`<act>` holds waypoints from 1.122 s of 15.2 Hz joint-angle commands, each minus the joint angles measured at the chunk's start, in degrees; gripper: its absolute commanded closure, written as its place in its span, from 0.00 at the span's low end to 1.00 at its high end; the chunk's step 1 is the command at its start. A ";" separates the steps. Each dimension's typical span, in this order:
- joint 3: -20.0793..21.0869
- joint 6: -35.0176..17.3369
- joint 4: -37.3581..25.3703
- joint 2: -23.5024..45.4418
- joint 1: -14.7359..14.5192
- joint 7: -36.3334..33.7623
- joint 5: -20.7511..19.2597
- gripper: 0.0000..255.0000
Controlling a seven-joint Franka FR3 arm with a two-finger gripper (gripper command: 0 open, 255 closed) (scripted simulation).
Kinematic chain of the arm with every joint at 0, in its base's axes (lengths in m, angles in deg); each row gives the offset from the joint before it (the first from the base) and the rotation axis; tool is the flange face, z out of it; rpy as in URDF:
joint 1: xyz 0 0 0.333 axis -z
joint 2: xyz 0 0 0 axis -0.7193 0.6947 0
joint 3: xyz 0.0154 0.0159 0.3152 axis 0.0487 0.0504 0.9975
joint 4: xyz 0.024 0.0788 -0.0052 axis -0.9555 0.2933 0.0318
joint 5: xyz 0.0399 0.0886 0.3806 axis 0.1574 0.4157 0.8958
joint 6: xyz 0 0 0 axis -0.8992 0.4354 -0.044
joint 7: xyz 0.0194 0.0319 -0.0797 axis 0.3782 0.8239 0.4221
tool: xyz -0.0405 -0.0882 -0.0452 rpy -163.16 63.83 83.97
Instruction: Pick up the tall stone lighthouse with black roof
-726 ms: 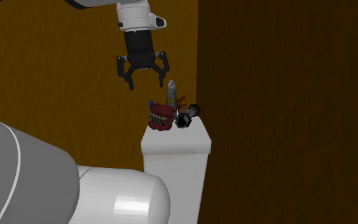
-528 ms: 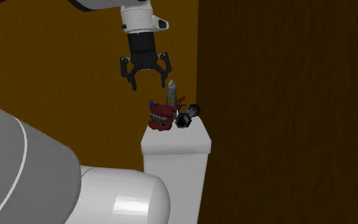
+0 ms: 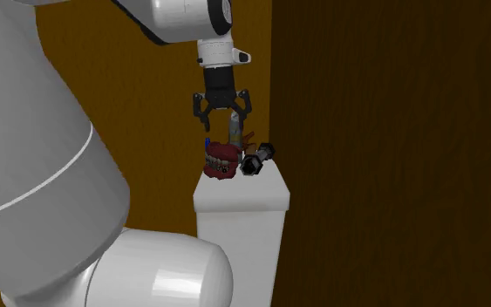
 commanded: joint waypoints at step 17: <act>-4.28 -1.32 -35.33 41.64 4.33 -3.01 3.49 0.00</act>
